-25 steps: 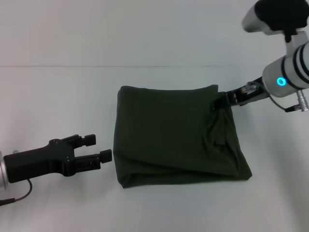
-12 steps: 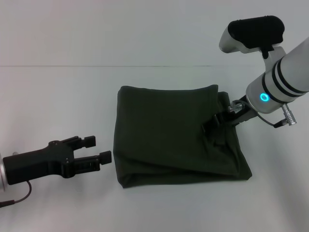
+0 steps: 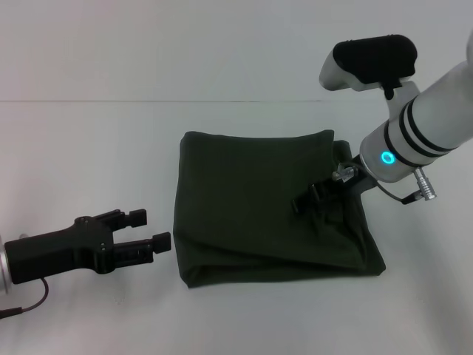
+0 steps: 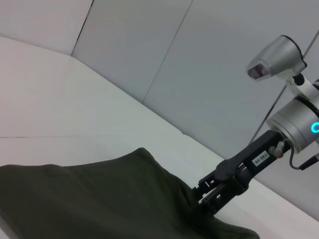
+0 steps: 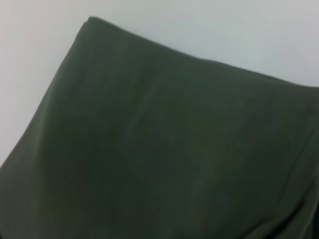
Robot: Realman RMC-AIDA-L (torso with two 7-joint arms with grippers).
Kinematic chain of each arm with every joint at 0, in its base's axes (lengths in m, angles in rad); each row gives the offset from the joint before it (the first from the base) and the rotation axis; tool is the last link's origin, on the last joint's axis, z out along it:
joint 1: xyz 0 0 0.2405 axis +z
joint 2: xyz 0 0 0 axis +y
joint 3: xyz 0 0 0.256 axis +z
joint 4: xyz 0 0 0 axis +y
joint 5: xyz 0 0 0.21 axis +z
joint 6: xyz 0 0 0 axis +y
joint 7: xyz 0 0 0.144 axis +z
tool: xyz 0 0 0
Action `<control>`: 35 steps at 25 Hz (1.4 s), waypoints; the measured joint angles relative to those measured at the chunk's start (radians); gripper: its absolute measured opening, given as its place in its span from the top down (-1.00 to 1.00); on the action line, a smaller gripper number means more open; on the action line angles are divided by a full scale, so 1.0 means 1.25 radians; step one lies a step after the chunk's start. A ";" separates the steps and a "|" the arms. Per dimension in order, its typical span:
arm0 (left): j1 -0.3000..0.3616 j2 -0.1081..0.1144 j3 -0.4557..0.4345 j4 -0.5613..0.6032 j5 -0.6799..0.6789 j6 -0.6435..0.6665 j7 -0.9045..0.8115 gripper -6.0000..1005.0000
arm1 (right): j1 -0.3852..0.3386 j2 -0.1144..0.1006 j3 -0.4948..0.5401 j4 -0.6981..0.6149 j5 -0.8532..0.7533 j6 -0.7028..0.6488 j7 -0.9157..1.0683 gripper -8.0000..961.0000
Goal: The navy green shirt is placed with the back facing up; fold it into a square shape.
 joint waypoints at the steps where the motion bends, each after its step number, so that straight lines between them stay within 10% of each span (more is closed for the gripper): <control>1: 0.000 0.000 0.000 0.000 0.000 0.000 0.000 -0.80 | 0.004 0.000 -0.005 0.007 0.001 0.001 0.001 -0.89; 35: 0.006 -0.002 -0.001 0.000 -0.003 0.004 0.000 -0.80 | -0.075 -0.010 0.073 -0.050 -0.098 -0.021 0.002 -0.89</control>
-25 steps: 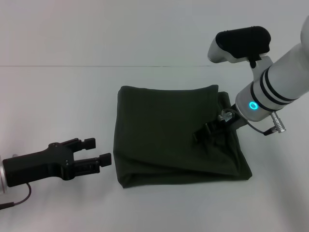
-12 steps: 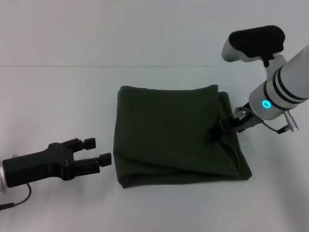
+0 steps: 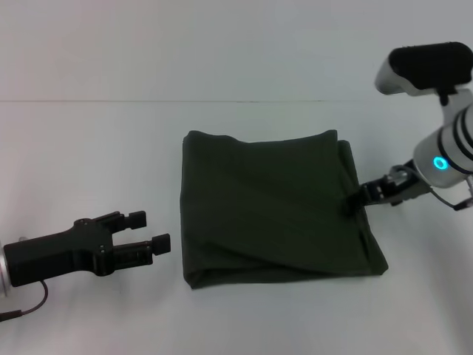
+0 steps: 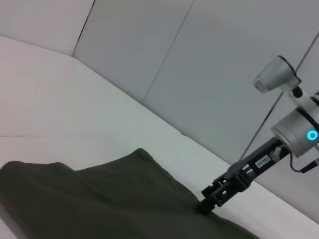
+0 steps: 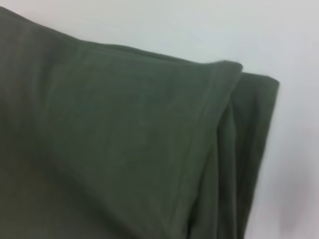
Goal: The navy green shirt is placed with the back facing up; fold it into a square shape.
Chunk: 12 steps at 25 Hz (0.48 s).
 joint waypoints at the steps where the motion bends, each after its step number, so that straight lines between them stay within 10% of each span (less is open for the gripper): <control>1: 0.000 0.000 0.000 0.000 0.000 0.000 0.000 -0.80 | -0.013 0.000 0.003 -0.011 0.000 -0.002 -0.001 -0.89; 12: -0.003 -0.004 -0.001 -0.001 0.000 -0.010 -0.006 -0.80 | -0.095 0.001 0.156 -0.057 0.102 -0.027 -0.137 -0.89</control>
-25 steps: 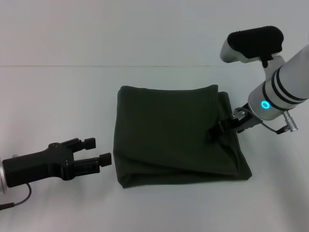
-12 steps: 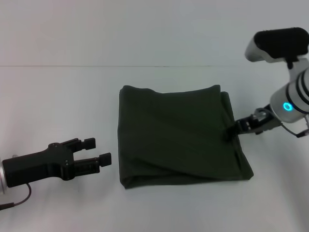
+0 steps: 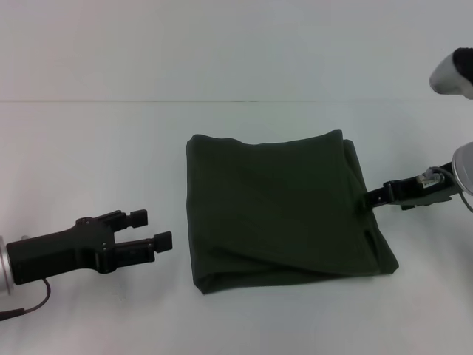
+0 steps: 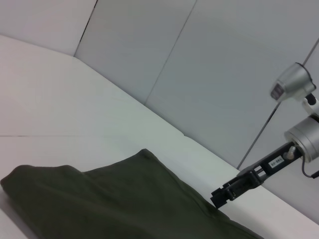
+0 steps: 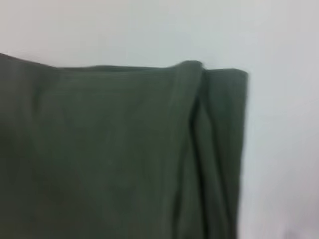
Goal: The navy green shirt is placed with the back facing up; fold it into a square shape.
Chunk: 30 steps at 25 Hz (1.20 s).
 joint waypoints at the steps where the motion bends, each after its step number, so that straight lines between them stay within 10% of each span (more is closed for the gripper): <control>1: 0.000 0.000 -0.004 0.000 0.000 0.000 -0.001 -0.80 | -0.007 -0.001 0.029 0.002 0.039 -0.010 -0.037 -0.89; 15: 0.011 0.008 -0.036 0.003 0.020 0.009 0.007 -0.80 | -0.181 -0.019 0.376 0.196 0.526 -0.312 -0.990 -0.89; 30: 0.033 -0.054 -0.037 0.003 0.129 -0.010 0.192 -0.80 | -0.295 0.000 0.464 0.446 0.547 -0.153 -1.506 -0.89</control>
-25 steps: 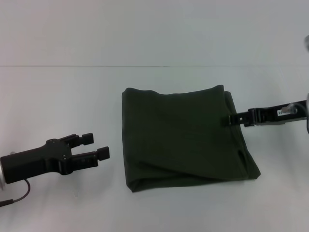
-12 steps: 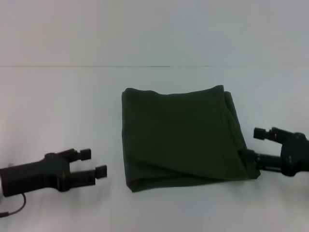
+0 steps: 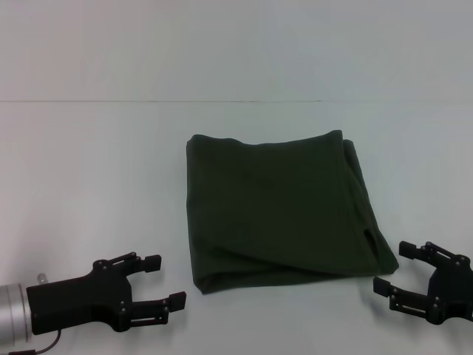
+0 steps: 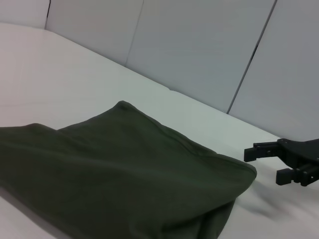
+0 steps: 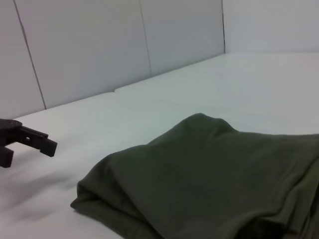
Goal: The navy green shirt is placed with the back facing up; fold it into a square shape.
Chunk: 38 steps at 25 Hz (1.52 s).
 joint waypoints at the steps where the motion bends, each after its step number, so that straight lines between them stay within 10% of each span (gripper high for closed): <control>1: 0.000 0.000 0.000 -0.001 -0.001 0.000 0.000 -0.80 | 0.000 0.000 0.000 0.000 0.000 0.000 0.000 -0.89; 38: 0.004 -0.010 -0.005 -0.009 -0.007 -0.016 0.022 -0.80 | 0.009 0.004 0.039 0.065 0.002 -0.072 -0.189 -0.89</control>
